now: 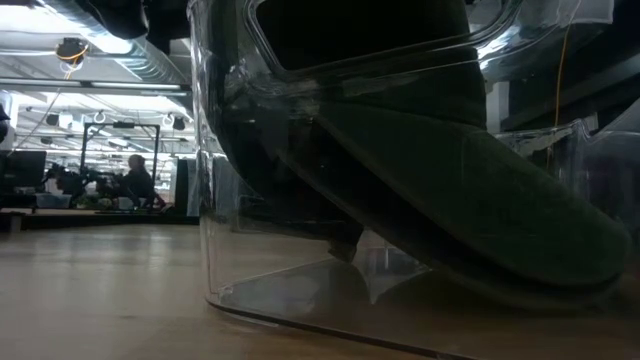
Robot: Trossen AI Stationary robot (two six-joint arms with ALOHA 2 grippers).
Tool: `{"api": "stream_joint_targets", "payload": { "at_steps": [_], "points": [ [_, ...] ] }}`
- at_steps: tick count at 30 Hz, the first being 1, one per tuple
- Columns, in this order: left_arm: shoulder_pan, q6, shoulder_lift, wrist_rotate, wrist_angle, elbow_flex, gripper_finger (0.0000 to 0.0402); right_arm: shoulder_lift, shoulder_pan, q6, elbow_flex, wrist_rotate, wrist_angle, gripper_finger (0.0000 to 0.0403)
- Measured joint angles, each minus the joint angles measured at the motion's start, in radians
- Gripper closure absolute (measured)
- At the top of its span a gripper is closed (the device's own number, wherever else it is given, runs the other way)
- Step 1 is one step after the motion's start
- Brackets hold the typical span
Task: Pick & Place hat
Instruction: Put the red cap into the top transparent bin
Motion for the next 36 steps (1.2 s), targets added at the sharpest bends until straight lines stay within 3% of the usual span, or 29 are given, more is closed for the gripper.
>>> {"api": "stream_joint_targets", "payload": {
  "at_steps": [6,14,27,36],
  "points": [
    [0.055,-0.009,-0.016,0.093,0.034,0.0,0.0209,-0.03,-0.034,-0.101,0.144,-0.022,-0.299,0.0389],
    [0.072,0.0,-0.045,0.093,0.033,0.0,0.0208,-0.045,-0.087,-0.254,0.344,-0.035,-0.624,0.0388],
    [0.051,0.0,-0.047,0.08,0.033,0.0,0.0208,-0.284,-0.242,-0.294,0.251,-0.037,-0.752,0.0388],
    [0.034,-0.013,-0.047,0.065,0.033,0.0,0.0208,-0.49,-0.371,-0.371,0.109,-0.034,-0.802,0.0387]
  ]
}}
